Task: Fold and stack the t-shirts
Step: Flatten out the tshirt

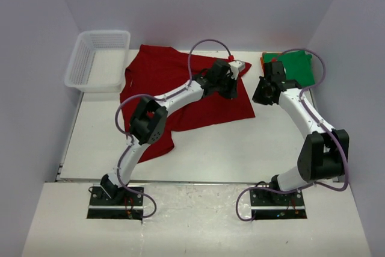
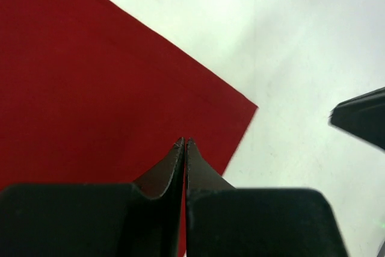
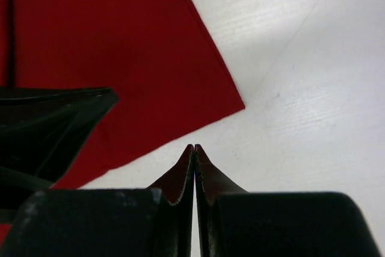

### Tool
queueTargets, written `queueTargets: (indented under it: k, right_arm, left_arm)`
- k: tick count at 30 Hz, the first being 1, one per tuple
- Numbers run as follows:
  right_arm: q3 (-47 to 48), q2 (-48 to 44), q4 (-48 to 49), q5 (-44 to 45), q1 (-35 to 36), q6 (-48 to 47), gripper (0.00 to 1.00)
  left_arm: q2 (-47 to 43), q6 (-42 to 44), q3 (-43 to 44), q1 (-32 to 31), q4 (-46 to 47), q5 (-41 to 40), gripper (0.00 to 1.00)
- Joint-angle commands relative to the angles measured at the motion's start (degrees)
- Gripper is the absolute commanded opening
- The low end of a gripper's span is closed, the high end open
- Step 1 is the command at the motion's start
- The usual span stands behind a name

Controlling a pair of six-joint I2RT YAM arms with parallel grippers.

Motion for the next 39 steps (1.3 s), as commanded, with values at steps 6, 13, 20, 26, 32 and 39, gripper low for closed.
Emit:
queueTargets:
  k: [6,13,20,26,32,39]
  right_arm:
    - [-4.9,-2.3,4.1,-3.9,0.0,2.3,0.0]
    - [-10.3,-5.0,8.4,-7.1,0.0,3.8,0.04]
    - [-13.6,-8.7,11.2,-8.9,0.0,4.8,0.24]
    - [-14.9,-9.1,8.6,-10.9,-0.1,6.2,0.69]
    - [-24.2,-11.3,11.5,-18.6,2.6,10.2,0.51]
    - [-27.3,-13.4,8.3,-7.5,11.7,11.7,0.38]
  left_arm:
    - [3.8,-1.7,-0.4,-2.3,4.0,4.4,0.0]
    - [3.7,-2.8,-7.0,-2.3,2.9,-0.5,0.0]
    - [1.4,-6.0,-16.1,-2.3,1.5,-5.6,0.0]
    - [-5.6,-7.9,-29.8,-2.3,2.4,-7.5,0.0]
    - [-12.3,-7.6,-38.7,-2.3,4.2,-8.3,0.0]
    - [-16.6,-7.3,-43.6,-2.3,5.9,-7.6,0.0]
